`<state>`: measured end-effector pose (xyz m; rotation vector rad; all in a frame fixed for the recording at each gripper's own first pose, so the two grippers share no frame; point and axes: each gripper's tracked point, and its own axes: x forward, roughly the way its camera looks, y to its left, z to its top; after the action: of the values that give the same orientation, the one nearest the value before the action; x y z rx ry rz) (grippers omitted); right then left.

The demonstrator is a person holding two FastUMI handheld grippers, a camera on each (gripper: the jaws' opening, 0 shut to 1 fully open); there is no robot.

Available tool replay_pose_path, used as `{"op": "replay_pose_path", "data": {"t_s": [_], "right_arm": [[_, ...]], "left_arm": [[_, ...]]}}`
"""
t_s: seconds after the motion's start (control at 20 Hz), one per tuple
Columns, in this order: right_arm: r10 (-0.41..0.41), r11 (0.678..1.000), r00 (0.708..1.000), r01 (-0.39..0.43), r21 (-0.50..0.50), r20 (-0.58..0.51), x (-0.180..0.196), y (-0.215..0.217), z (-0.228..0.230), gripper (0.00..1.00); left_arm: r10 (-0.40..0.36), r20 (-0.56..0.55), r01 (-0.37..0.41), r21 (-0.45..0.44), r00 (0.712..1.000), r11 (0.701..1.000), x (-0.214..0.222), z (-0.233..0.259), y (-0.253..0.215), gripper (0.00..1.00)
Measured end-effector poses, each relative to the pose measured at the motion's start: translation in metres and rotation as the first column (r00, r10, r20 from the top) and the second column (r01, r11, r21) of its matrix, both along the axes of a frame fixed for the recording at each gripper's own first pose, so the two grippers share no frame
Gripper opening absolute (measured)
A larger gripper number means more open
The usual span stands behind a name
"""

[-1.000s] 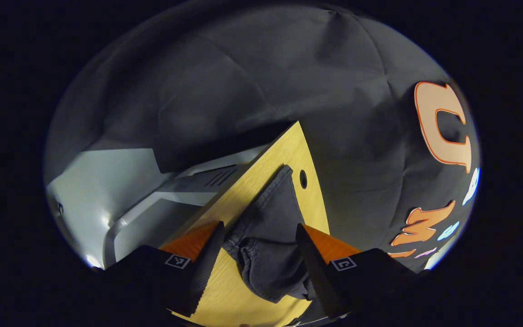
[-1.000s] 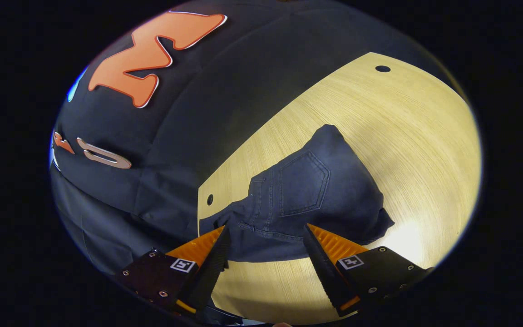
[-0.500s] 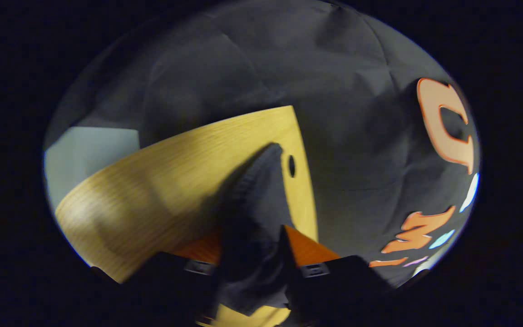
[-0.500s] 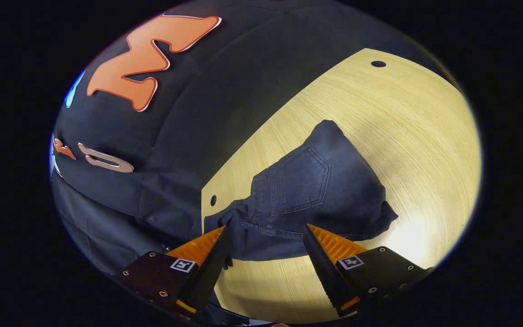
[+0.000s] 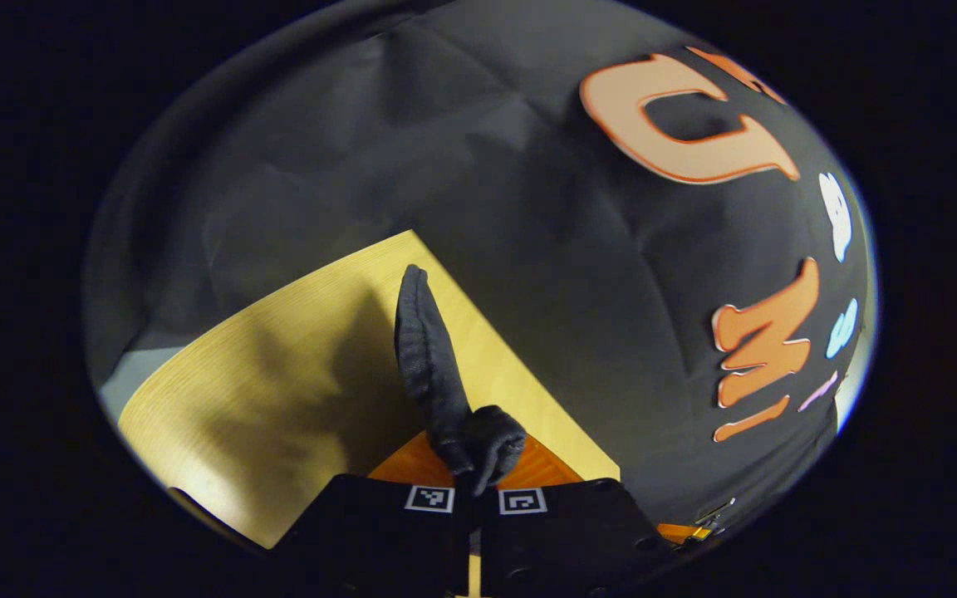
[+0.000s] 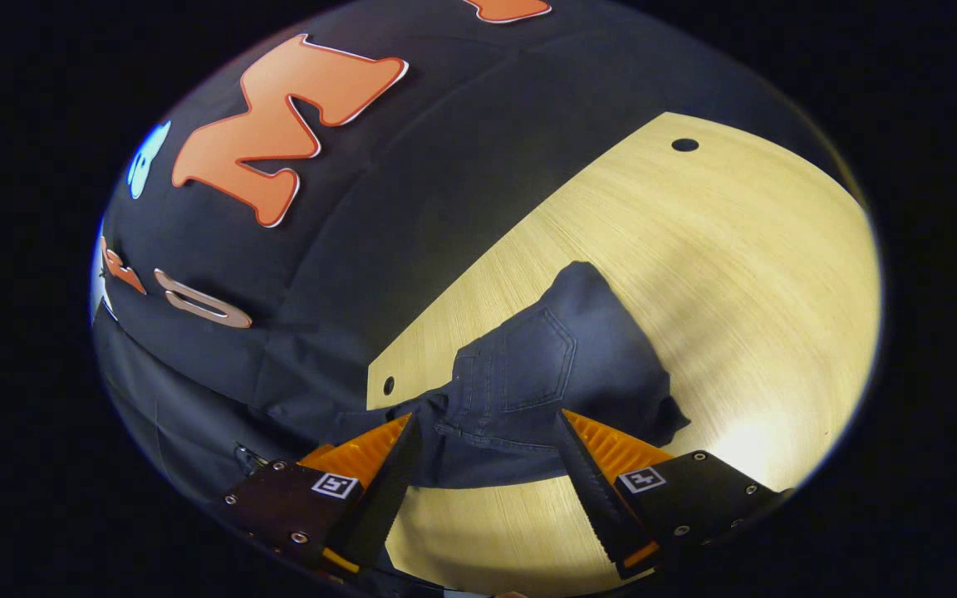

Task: Grasp the waist and the cuffs of the jeans and fold them to make the two legs overlap; first hold the waist and fold one-third of the jeans toward the cuffs, then hold the cuffs and fold the remaining one-third in the same direction to finish folding.

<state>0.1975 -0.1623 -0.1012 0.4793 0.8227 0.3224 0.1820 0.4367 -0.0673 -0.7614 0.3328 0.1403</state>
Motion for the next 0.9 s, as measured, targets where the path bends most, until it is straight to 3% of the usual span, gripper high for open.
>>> {"op": "replay_pose_path", "data": {"t_s": [0.15, 0.3, 0.45, 0.65, 0.75, 0.9], "right_arm": [[0.008, 1.000, 1.000, -0.009, 0.024, 0.029, -0.003, -0.021, 0.017, 0.98], [0.002, 0.998, 0.998, -0.006, 0.055, 0.059, -0.004, -0.053, 0.037, 0.98], [-0.018, 0.997, 0.997, 0.012, 0.076, 0.078, -0.005, -0.094, 0.054, 0.98], [-0.025, 0.998, 0.996, 0.021, 0.054, 0.086, -0.014, -0.146, 0.060, 0.98], [-0.034, 0.998, 0.996, 0.030, 0.047, 0.081, -0.018, -0.169, 0.062, 0.98], [-0.066, 0.997, 0.995, 0.062, 0.056, 0.070, -0.024, -0.202, 0.062, 0.98]], "left_arm": [[-0.046, 0.055, 0.045, 0.022, 0.997, 0.999, 0.011, 0.051, -0.066, 0.05], [-0.094, 0.056, 0.091, 0.063, 0.994, 0.994, 0.024, 0.069, -0.142, 0.05], [-0.150, 0.022, 0.145, 0.146, 0.988, 0.979, 0.038, 0.066, -0.222, 0.02], [-0.224, -0.049, 0.229, 0.147, 0.973, 0.962, 0.072, 0.028, -0.349, 0.05], [-0.249, -0.132, 0.273, 0.220, 0.960, 0.937, 0.092, -0.011, -0.401, 0.06], [-0.236, -0.264, 0.326, 0.380, 0.935, 0.866, 0.105, -0.057, -0.457, 0.06]]}}
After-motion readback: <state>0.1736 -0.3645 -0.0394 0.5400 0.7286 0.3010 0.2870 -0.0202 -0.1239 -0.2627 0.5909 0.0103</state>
